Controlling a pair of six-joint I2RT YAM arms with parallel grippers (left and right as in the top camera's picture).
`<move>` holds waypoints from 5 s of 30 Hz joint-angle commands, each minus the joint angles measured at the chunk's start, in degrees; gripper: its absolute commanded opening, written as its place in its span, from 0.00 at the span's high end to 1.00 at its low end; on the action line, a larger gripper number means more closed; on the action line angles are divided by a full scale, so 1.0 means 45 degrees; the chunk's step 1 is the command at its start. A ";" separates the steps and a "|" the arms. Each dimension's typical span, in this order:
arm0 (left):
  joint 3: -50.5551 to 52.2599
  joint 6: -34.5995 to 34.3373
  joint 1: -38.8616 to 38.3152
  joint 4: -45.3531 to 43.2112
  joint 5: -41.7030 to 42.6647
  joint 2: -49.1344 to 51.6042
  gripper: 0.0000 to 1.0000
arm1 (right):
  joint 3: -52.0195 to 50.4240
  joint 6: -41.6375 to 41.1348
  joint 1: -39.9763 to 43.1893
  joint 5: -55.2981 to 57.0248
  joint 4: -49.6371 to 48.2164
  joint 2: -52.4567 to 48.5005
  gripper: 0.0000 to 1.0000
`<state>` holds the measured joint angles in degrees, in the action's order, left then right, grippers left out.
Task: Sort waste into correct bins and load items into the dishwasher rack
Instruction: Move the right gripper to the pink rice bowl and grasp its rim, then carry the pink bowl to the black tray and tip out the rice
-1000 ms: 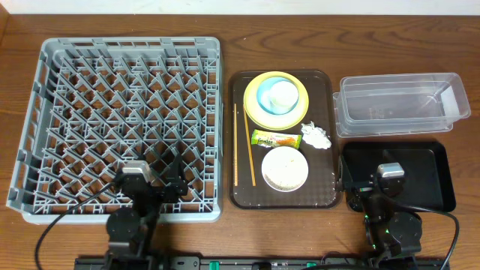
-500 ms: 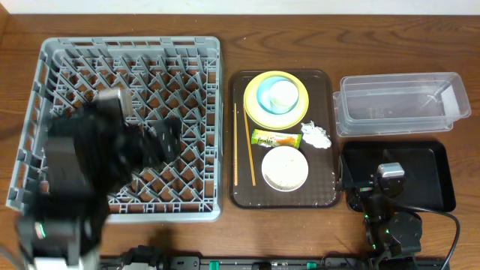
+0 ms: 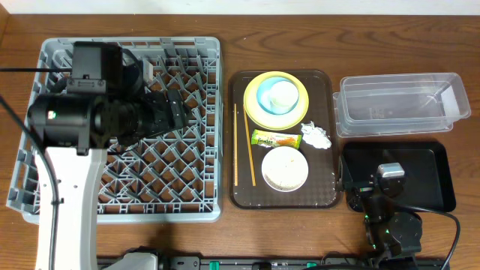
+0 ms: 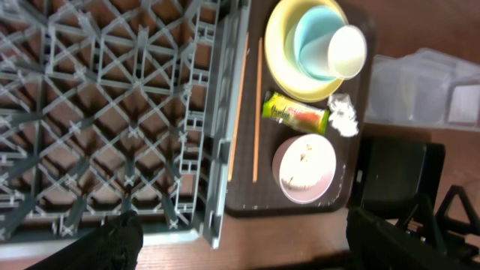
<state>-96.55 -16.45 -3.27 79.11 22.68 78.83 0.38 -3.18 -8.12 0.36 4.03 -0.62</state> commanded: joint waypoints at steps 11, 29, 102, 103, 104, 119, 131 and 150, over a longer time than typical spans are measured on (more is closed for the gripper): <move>-0.0136 0.0364 -0.0087 0.1443 0.0146 -0.0345 0.29 | -0.0015 0.0097 -0.0034 0.0141 0.0029 0.0073 0.01; 0.2667 -0.0087 -0.0102 0.1783 -0.0529 -0.5882 0.21 | 0.4124 -0.2336 -0.0034 -0.1370 0.2953 -0.1574 0.01; 0.4376 -0.0845 -0.0102 0.0583 -0.0631 -0.6217 0.10 | 1.2667 -0.6674 -0.9296 0.1044 0.7956 -2.0890 0.89; 0.4376 -0.0845 -0.0102 0.0583 -0.0631 -0.6217 0.10 | 1.2658 -0.6674 -0.9296 0.1044 0.8024 -2.0900 0.89; 0.4376 -0.0845 -0.0102 0.0583 -0.0631 -0.6217 0.10 | 1.2643 -0.6674 -0.9296 0.1049 0.8077 -2.0910 0.89; 0.4376 -0.0845 -0.0102 0.0578 -0.0631 -0.6217 0.10 | 1.1924 -0.6819 -0.9296 0.1044 0.7752 -2.0939 0.92; 0.4376 -0.0850 -0.0102 0.0588 -0.0627 -0.6217 0.00 | 1.1929 -0.6810 -0.9296 0.1005 0.7907 -2.0934 0.99; 0.4376 -0.0845 -0.0102 0.0588 -0.0627 -0.6217 0.01 | 1.4571 -0.5289 -0.6086 0.1433 1.2648 -1.6636 0.99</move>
<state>-76.88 -19.92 -3.55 81.97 20.60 50.94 64.99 -29.80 -38.94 5.45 59.51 -78.87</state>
